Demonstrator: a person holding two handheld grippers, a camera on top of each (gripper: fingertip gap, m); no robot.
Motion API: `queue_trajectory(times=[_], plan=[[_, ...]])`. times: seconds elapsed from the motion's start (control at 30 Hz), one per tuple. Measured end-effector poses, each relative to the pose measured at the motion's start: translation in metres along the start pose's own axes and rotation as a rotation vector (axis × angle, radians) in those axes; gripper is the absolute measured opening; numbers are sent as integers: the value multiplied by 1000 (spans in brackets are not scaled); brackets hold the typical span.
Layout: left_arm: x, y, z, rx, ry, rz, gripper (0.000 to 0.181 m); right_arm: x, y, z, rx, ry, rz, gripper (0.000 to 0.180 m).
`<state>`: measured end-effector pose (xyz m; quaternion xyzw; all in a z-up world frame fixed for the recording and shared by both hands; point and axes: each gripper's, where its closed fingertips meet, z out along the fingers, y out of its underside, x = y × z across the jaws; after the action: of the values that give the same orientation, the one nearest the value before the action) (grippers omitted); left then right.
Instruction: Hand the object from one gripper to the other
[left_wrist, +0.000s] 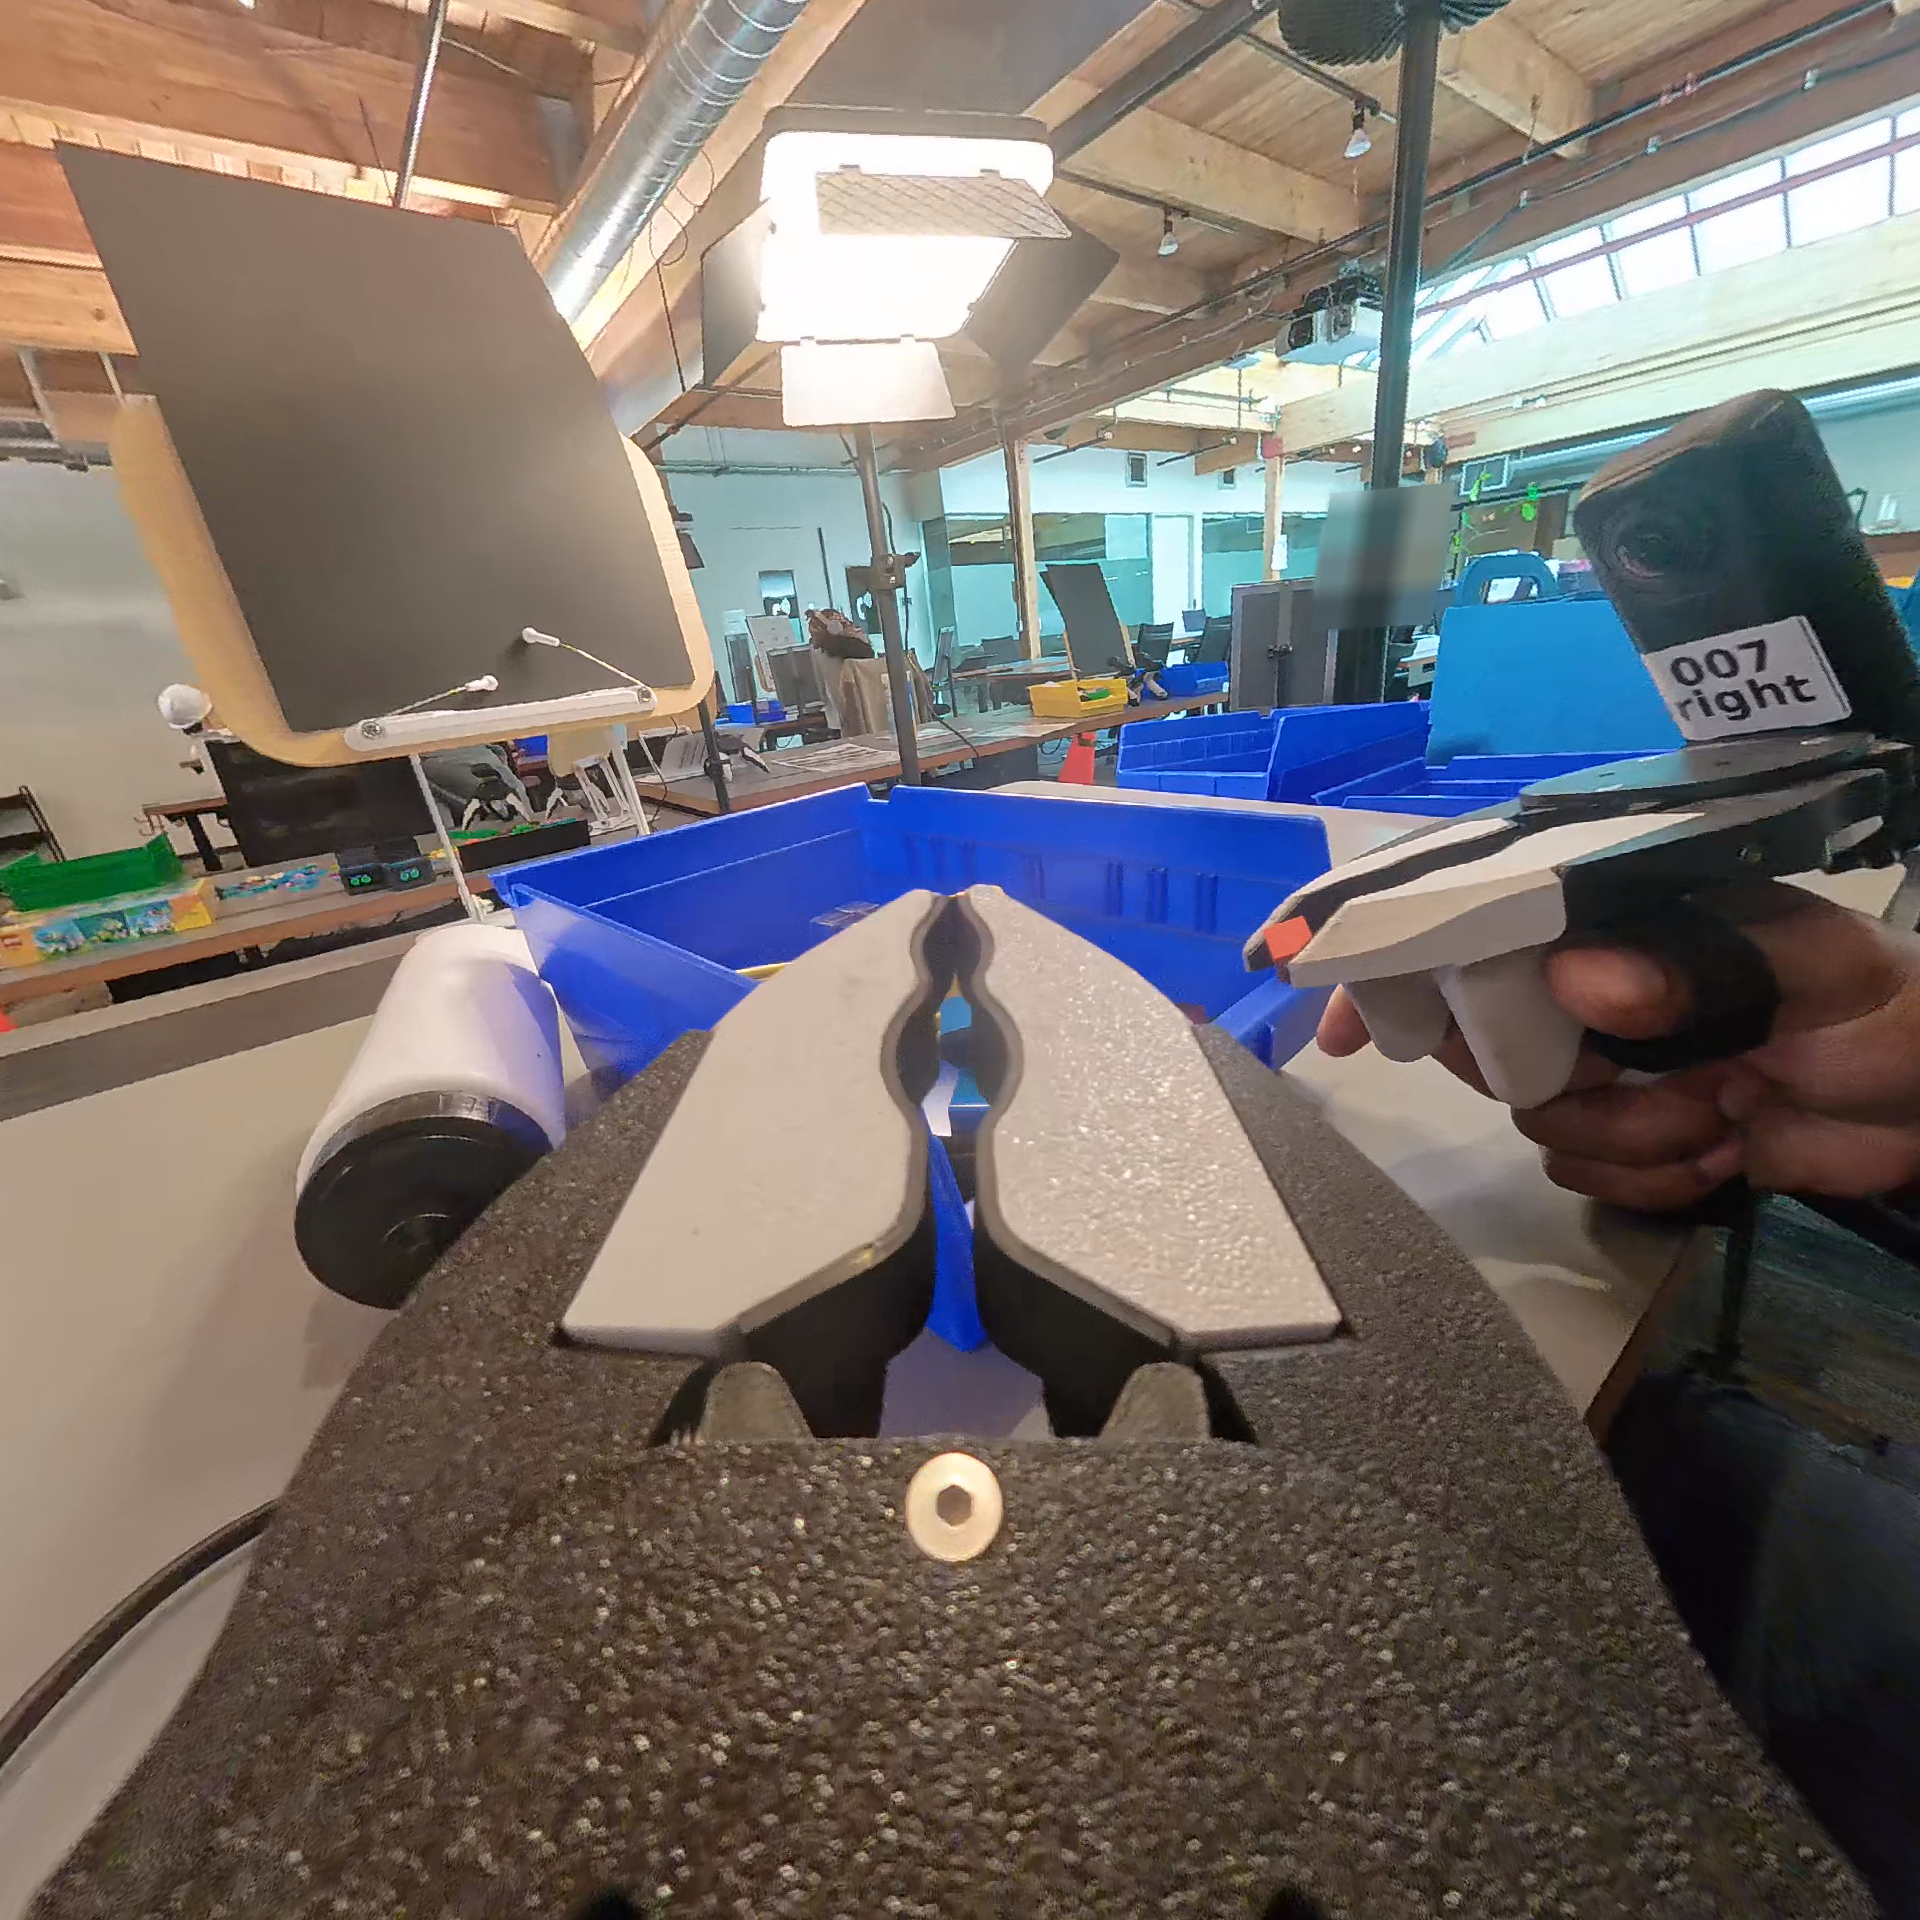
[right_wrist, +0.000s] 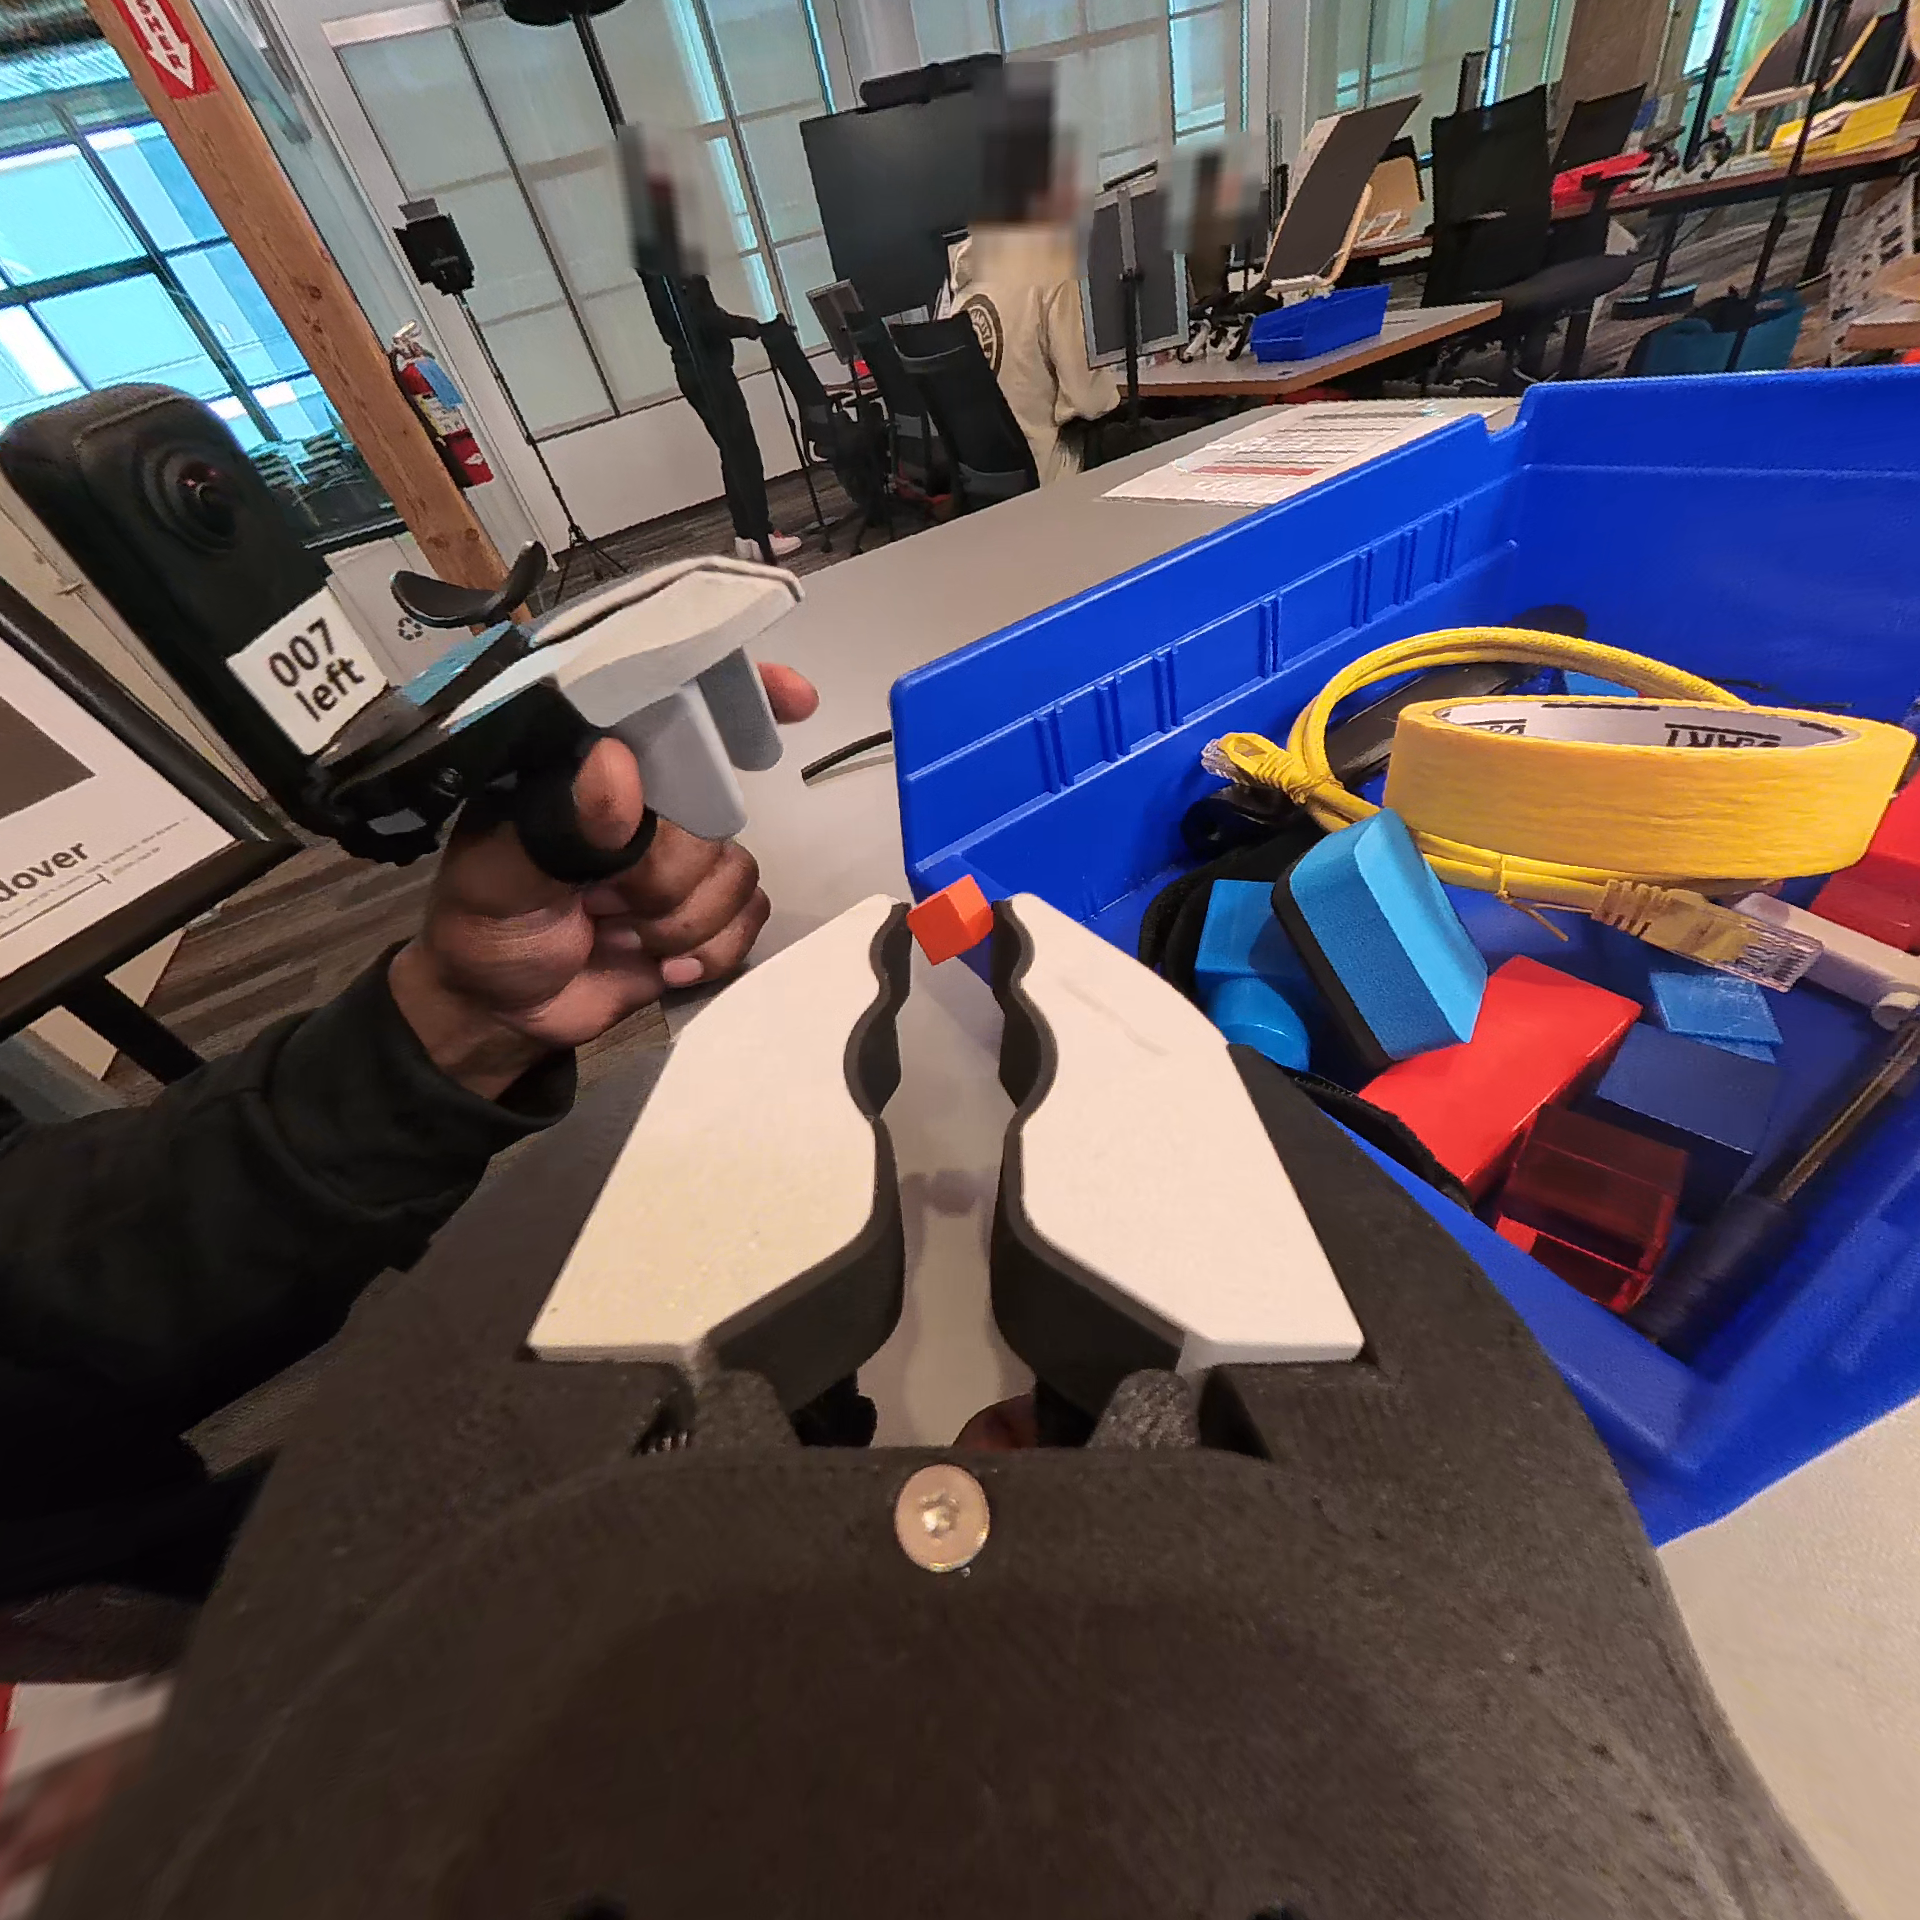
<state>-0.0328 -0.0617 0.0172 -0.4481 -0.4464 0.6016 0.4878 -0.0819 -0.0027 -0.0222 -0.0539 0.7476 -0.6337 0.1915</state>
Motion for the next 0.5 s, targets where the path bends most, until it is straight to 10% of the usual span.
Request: queue_trajectory(times=[0.5], plan=[[0, 7, 8, -51, 46, -56, 0, 11, -8, -11, 83, 31, 71, 14]])
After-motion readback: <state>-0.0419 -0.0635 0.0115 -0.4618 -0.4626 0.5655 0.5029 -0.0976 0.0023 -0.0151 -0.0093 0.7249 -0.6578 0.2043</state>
